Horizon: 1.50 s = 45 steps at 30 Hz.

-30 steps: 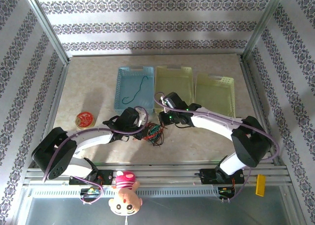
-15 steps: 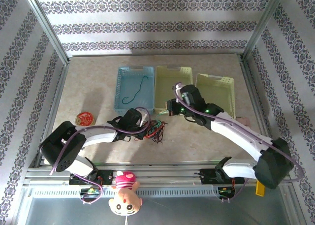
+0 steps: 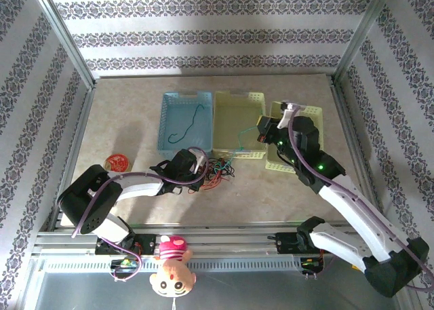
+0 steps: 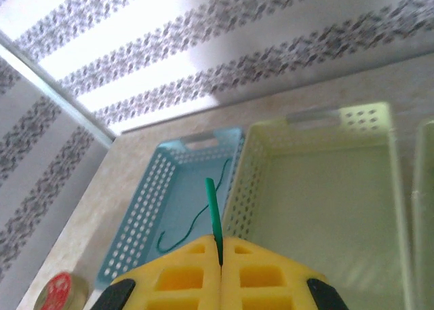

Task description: Untangle the cables

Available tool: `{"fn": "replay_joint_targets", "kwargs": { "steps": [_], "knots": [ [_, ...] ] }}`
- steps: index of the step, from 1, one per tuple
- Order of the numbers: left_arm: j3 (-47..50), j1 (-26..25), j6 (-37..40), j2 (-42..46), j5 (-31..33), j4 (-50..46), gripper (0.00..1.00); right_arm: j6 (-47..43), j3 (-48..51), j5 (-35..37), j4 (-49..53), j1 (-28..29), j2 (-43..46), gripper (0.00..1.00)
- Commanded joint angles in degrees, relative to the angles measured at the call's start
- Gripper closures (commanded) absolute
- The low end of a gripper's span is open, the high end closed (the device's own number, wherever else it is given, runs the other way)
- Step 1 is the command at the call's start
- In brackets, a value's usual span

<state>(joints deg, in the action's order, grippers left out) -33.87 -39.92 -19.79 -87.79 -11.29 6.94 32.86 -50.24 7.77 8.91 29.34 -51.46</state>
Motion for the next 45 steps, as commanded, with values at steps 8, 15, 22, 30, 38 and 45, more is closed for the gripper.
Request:
{"fn": "replay_joint_targets", "kwargs": {
  "steps": [8, 15, 22, 30, 38, 45],
  "knots": [
    [2.05, -1.57, -0.43, 0.79, 5.14, -6.44, 1.0, -0.27, 1.31, 13.93, 0.95, -0.69, 2.47, 1.0],
    [0.28, -1.65, 0.95, 9.72, 0.98, -7.54, 0.41, -5.61, -3.91, -5.15, 3.63, -1.13, -5.54, 0.98],
    [-5.45, -1.73, 6.38, 17.53, -4.58, -9.82, 0.33, -1.1, -4.25, -15.12, 1.81, -1.3, -10.08, 0.98],
    [-14.68, -3.31, 8.74, 9.13, -10.27, -4.65, 0.33, 3.98, -4.71, -20.1, -0.15, -3.33, -10.87, 0.99],
    [-21.48, -5.68, 7.87, -4.76, -17.68, 1.48, 0.35, 11.16, -3.33, -24.29, -2.97, -7.88, -10.61, 0.99],
    [-24.38, -5.87, 4.55, -11.61, -16.56, 5.98, 0.73, 13.22, -2.17, -25.62, -3.22, -9.47, -9.8, 0.99]
  ]
}}
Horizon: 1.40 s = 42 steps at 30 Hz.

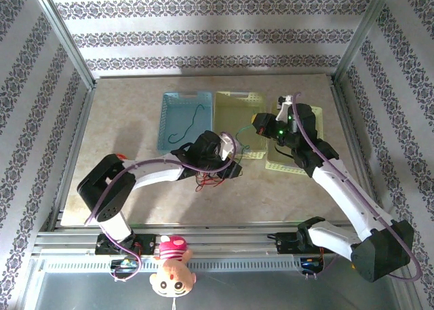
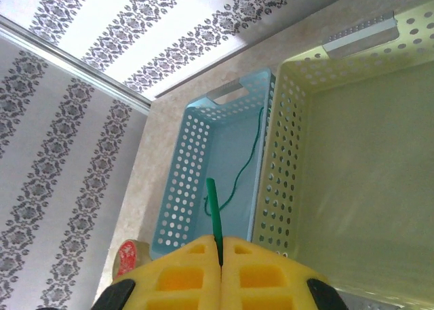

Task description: Untangle the cables

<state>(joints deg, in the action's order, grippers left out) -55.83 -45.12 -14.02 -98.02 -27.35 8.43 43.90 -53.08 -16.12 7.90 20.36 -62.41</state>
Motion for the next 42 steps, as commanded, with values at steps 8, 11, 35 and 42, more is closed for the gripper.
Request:
{"fn": "replay_joint_targets", "kwargs": {
  "steps": [8, 11, 35, 42],
  "knots": [
    [-0.42, -0.67, -2.77, 4.34, 3.44, 5.84, 1.0, 1.97, 3.12, 7.72, 2.78, -2.17, 4.73, 1.0],
    [1.02, -0.67, -2.85, 8.82, 3.37, 5.82, 1.0, 2.38, 4.72, 12.87, 5.33, -2.25, 5.7, 1.0],
    [15.1, 8.0, -0.34, 30.45, -0.74, -11.09, 1.0, 6.32, 9.49, 27.99, 17.63, -12.14, 11.86, 1.0],
    [16.97, 8.55, -1.26, 30.99, -0.31, -9.76, 1.0, 2.42, 9.33, 18.16, 13.04, -11.68, 7.96, 0.74]
  ]
}}
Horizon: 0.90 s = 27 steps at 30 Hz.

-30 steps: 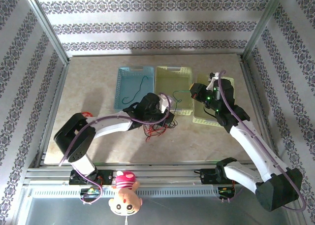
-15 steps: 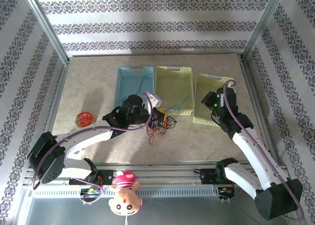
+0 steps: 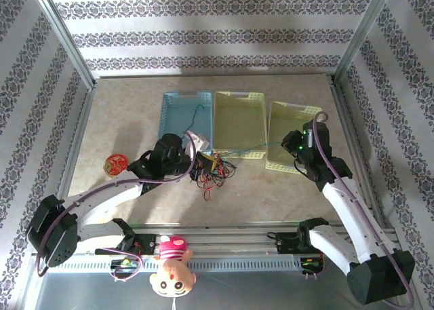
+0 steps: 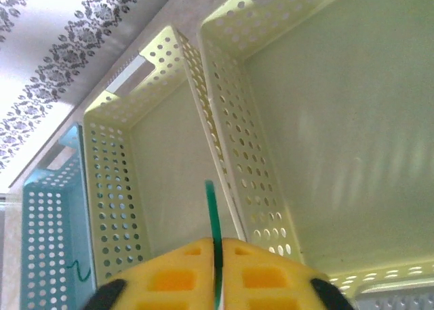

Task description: Untangle the cables

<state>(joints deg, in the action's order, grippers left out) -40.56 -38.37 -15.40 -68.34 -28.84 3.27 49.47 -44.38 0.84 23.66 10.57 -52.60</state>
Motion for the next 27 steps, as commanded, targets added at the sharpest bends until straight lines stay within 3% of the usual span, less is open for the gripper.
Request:
{"fn": "replay_joint_targets", "kwargs": {
  "steps": [1, 4, 8, 14, 20, 27],
  "knots": [
    [1.87, 1.76, -0.56, 1.03, 1.13, -3.66, 1.0, -4.49, 0.53, -1.4, -4.2, -0.78, -2.82, 0.59],
    [2.32, 1.79, -2.53, 0.13, 0.33, -0.57, 1.0, -10.19, -0.93, -6.05, -6.25, 5.18, -5.25, 0.4],
    [2.49, 1.9, -4.08, -1.29, 0.14, 1.55, 1.0, -18.04, -2.94, -9.95, -5.53, 14.13, -7.47, 0.25],
    [2.08, 1.87, -4.73, -3.0, -1.38, 2.1, 1.0, -22.58, -5.63, -17.74, -4.18, 23.88, -15.15, 0.24],
    [1.45, 1.94, -4.86, -2.44, -0.91, 1.06, 1.0, -24.78, -9.32, -18.44, -3.23, 29.05, -25.58, 0.24],
    [1.72, 2.07, -5.99, -1.72, 0.14, 1.86, 1.0, -28.7, -11.37, -16.79, -1.25, 32.53, -31.91, 0.24]
  ]
}}
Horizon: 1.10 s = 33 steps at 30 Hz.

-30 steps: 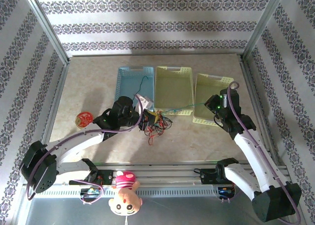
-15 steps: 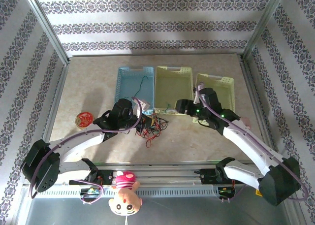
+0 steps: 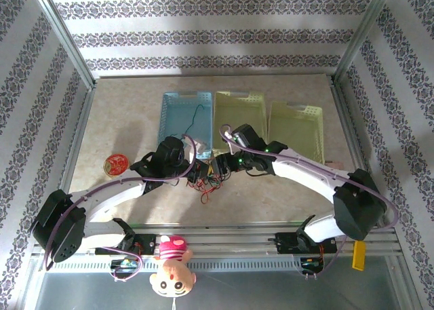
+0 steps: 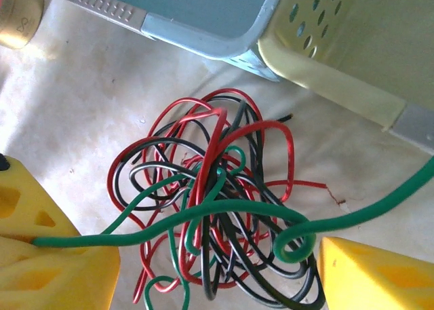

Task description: Untangle the cables

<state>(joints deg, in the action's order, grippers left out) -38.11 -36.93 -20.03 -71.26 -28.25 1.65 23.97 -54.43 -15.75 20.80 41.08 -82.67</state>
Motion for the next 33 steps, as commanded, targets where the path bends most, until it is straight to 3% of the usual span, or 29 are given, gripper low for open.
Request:
{"fn": "replay_joint_targets", "kwargs": {
  "steps": [1, 26, 33],
  "knots": [
    [-0.65, 0.67, -1.54, 1.21, -0.48, 3.79, 1.0, -3.32, -1.08, 0.2, 1.62, 2.15, -2.34, 0.24],
    [-1.35, 1.1, 0.5, 0.34, 2.35, 0.7, 1.0, -3.83, 2.13, 4.91, 0.51, 5.38, -5.02, 0.26],
    [-2.47, 1.13, 0.48, 2.59, 0.61, -0.75, 1.0, 2.01, 1.86, 8.61, -0.68, 3.42, -7.93, 0.39]
  ]
}}
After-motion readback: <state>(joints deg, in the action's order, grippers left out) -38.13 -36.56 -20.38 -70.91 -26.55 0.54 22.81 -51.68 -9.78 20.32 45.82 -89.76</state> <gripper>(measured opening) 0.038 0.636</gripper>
